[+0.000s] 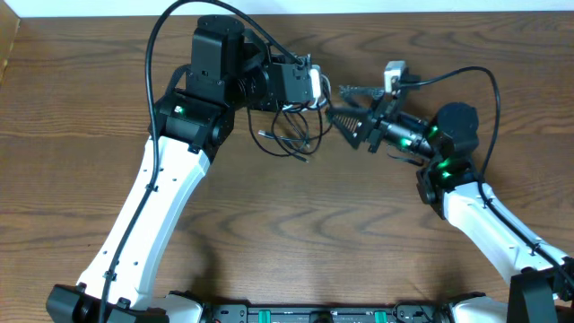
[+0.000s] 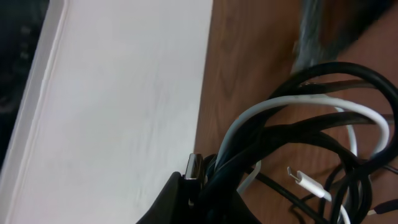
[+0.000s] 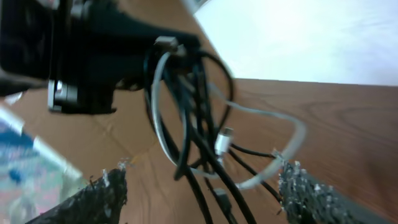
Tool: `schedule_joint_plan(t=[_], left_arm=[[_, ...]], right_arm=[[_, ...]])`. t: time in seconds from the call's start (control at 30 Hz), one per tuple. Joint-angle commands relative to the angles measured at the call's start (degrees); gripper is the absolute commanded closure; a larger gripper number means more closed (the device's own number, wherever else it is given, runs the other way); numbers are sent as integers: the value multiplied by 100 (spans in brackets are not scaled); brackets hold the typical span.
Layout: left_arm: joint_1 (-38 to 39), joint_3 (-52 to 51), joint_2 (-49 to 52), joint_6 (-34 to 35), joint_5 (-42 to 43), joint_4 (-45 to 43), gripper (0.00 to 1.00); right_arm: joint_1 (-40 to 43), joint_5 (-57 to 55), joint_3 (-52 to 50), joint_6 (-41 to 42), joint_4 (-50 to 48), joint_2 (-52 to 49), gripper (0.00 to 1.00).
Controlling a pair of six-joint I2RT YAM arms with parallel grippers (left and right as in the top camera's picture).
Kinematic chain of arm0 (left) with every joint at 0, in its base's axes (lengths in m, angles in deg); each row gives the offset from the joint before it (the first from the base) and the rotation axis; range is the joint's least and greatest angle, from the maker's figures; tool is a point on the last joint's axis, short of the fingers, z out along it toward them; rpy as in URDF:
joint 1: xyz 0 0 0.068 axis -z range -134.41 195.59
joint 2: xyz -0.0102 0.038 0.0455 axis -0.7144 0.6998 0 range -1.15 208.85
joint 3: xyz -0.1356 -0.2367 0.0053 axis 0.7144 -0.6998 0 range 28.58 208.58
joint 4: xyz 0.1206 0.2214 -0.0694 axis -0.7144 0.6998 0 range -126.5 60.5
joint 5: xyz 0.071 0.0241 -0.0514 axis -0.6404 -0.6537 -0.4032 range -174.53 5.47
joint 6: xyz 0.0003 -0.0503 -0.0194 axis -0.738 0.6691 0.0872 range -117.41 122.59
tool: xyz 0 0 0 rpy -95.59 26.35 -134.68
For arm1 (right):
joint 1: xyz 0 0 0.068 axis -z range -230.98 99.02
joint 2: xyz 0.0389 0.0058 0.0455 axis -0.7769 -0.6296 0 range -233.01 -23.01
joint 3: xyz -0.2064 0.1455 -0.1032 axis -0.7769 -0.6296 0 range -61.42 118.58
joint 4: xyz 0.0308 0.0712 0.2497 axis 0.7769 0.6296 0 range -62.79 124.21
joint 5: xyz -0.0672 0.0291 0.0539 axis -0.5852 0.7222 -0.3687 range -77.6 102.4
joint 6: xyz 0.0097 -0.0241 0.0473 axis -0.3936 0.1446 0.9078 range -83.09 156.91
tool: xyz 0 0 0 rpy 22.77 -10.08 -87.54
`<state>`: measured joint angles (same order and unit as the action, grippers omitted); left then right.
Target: Untangle cables
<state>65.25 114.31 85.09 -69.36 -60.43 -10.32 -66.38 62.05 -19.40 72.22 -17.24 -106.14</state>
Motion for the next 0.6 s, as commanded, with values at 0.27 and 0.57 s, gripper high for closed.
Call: schedule_joint_plan(t=[0.27,0.57], left_arm=[[125,140,-17,70,1300,109,93],[396,138,-17,70,1298,334,92]], right_arm=[[-269,-745,-2,-667,55,-13,47],[-245,-1078,-2,-662,59,-13,99]])
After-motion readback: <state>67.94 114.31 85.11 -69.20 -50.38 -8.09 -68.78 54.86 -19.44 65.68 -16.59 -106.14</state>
